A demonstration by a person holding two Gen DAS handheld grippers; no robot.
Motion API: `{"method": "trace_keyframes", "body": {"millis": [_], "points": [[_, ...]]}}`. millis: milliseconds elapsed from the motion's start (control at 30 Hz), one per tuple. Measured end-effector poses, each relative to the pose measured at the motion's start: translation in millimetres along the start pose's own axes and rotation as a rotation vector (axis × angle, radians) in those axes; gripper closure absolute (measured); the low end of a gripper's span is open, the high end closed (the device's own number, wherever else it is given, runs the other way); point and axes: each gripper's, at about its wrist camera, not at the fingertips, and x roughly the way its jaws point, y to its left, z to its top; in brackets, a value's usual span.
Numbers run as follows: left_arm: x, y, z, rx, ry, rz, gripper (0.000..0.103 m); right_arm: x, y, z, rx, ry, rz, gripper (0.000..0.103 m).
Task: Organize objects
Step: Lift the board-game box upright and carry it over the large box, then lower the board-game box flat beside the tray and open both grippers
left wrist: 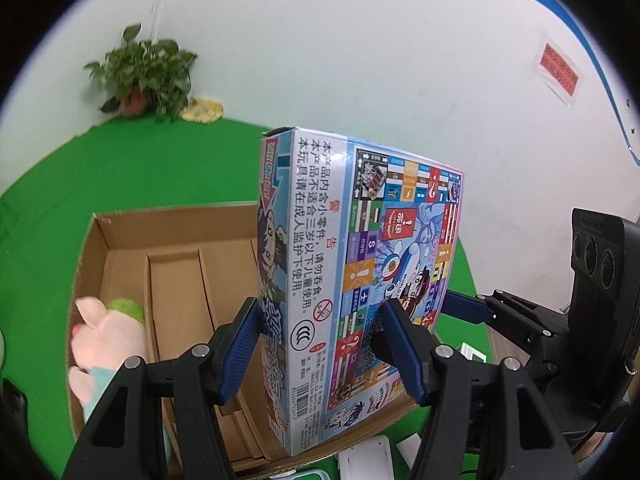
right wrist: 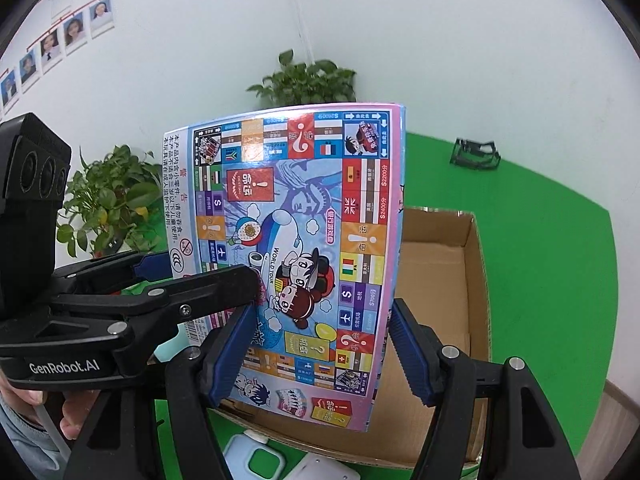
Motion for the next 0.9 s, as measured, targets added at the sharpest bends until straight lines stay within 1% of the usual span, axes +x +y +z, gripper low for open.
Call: {"method": "trace_keyframes", "body": {"millis": [133,167,267,367,500,567,633,733,833,900], "points": [[23.2,7.3,-9.0,-0.026,0.054,0.006,0.042,36.0,-10.7,-5.2,0.018,0.045,0.008,0.037],[28.0,8.9,-10.6,-0.028,0.064,0.005,0.042,39.0,-14.4,-14.3,0.022,0.054,0.009,0.037],[44.9,15.6,-18.8,-0.049,0.108,0.014,0.042,68.6,-21.6,-23.4,0.045,0.097,0.012,0.038],[62.7,23.7,-27.9,-0.069,0.159,0.025,0.042,79.7,-32.3,-55.7,0.064,0.128,0.006,0.038],[82.0,33.8,-37.8,-0.088,0.22,0.035,0.042,110.9,-44.7,-75.4,0.105,0.184,0.018,0.038],[87.3,41.3,-40.9,-0.133,0.243,0.033,0.041,119.2,-49.7,-86.8,0.119,0.198,0.025,0.038],[90.1,43.5,-43.2,-0.143,0.253,0.048,0.041,127.7,-53.1,-94.5,0.13,0.216,0.033,0.039],[90.6,45.6,-44.8,-0.159,0.265,0.06,0.041,136.9,-58.6,-97.4,0.165,0.24,0.063,0.039],[88.9,41.6,-43.4,-0.146,0.278,0.093,0.041,140.7,-62.2,-99.7,0.173,0.234,0.077,0.039],[87.2,38.3,-44.0,-0.125,0.29,0.117,0.042,141.4,-65.6,-99.4,0.188,0.239,0.082,0.042]]}}
